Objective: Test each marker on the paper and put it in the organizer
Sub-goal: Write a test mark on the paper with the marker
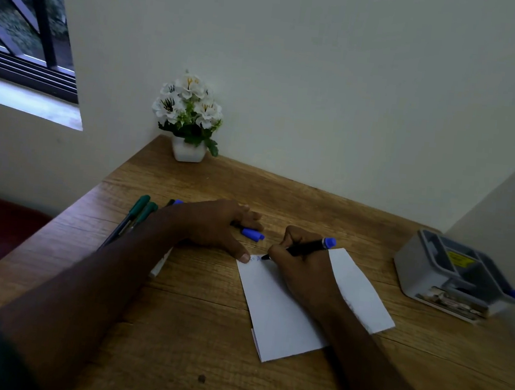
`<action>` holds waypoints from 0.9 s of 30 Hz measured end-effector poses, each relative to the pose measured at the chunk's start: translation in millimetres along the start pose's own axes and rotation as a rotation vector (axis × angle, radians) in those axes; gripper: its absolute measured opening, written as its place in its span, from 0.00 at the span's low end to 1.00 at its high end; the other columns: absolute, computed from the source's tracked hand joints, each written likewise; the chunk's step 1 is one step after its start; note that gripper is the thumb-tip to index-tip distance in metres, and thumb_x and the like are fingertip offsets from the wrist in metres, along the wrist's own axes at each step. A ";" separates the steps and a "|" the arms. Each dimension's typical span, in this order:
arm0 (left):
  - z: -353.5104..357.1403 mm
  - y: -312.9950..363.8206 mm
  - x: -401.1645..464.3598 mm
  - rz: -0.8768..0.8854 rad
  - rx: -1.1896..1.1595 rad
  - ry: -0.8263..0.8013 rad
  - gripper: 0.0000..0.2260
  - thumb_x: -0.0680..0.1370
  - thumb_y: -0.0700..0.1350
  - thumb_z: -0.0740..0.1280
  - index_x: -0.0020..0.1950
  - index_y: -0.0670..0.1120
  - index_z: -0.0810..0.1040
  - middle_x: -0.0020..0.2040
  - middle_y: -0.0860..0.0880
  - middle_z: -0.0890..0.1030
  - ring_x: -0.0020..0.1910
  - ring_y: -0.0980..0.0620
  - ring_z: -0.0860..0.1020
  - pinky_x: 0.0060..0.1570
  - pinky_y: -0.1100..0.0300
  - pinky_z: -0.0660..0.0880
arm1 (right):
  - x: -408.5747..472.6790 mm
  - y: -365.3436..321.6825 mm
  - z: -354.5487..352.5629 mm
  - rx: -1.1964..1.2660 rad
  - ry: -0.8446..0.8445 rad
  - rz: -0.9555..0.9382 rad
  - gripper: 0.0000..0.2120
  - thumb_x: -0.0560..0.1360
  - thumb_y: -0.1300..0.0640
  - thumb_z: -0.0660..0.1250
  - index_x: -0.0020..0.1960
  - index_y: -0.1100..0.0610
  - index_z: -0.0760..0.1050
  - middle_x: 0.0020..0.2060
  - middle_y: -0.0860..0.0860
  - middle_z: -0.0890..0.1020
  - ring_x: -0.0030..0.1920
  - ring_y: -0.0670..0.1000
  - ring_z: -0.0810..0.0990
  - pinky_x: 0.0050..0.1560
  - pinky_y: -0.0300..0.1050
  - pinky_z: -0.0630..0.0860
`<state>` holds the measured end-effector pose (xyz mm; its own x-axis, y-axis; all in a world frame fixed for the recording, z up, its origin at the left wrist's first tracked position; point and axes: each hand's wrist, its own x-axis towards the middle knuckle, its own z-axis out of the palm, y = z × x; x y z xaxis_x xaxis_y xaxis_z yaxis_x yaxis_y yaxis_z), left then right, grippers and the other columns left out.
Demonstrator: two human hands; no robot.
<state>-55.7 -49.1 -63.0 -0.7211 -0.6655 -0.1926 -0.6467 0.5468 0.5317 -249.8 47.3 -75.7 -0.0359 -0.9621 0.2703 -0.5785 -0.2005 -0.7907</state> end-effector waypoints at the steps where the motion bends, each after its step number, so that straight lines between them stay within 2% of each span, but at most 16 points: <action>1: 0.4 -0.7 0.5 0.002 0.001 0.000 0.35 0.71 0.61 0.72 0.75 0.59 0.64 0.79 0.59 0.57 0.78 0.56 0.49 0.77 0.48 0.49 | 0.1 0.6 -0.1 0.008 0.008 -0.001 0.16 0.73 0.63 0.71 0.31 0.52 0.69 0.26 0.45 0.74 0.29 0.40 0.73 0.32 0.31 0.69; 6: 0.2 0.4 0.3 0.001 -0.005 0.002 0.34 0.71 0.60 0.73 0.75 0.59 0.64 0.79 0.59 0.57 0.78 0.56 0.49 0.75 0.51 0.49 | 0.8 1.7 0.4 0.035 -0.004 0.003 0.15 0.73 0.63 0.70 0.32 0.52 0.70 0.28 0.45 0.75 0.31 0.40 0.74 0.33 0.32 0.70; 10: -0.2 1.3 0.0 0.002 0.007 -0.004 0.34 0.71 0.59 0.72 0.75 0.59 0.64 0.79 0.59 0.56 0.78 0.56 0.48 0.76 0.50 0.48 | 1.9 0.5 1.4 0.012 -0.005 0.010 0.14 0.73 0.62 0.70 0.33 0.53 0.70 0.29 0.48 0.75 0.31 0.41 0.74 0.33 0.31 0.70; 20: 0.9 -0.8 0.2 0.005 0.000 -0.007 0.34 0.71 0.60 0.72 0.75 0.60 0.64 0.79 0.60 0.56 0.78 0.56 0.48 0.76 0.50 0.48 | -0.3 -0.6 0.0 0.020 0.012 0.026 0.14 0.74 0.63 0.70 0.33 0.55 0.70 0.28 0.48 0.75 0.31 0.39 0.74 0.34 0.28 0.70; 24: -0.4 3.8 -2.0 0.005 -0.004 0.000 0.34 0.71 0.58 0.73 0.75 0.58 0.64 0.79 0.58 0.56 0.78 0.56 0.49 0.75 0.52 0.49 | -1.2 0.2 -0.6 0.018 -0.005 0.019 0.14 0.74 0.63 0.70 0.33 0.56 0.70 0.29 0.50 0.75 0.31 0.41 0.73 0.33 0.30 0.70; 27: -0.4 2.3 -0.7 -0.005 0.010 -0.006 0.35 0.71 0.59 0.72 0.76 0.58 0.63 0.79 0.58 0.56 0.78 0.55 0.49 0.76 0.50 0.49 | -1.1 -0.1 0.2 0.015 0.010 0.022 0.14 0.74 0.63 0.70 0.33 0.55 0.70 0.29 0.49 0.75 0.31 0.40 0.74 0.33 0.29 0.70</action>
<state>-56.6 -47.6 -61.3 -0.7196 -0.6649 -0.2004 -0.6525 0.5488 0.5225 -249.5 48.3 -76.0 -0.0569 -0.9643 0.2585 -0.5652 -0.1823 -0.8046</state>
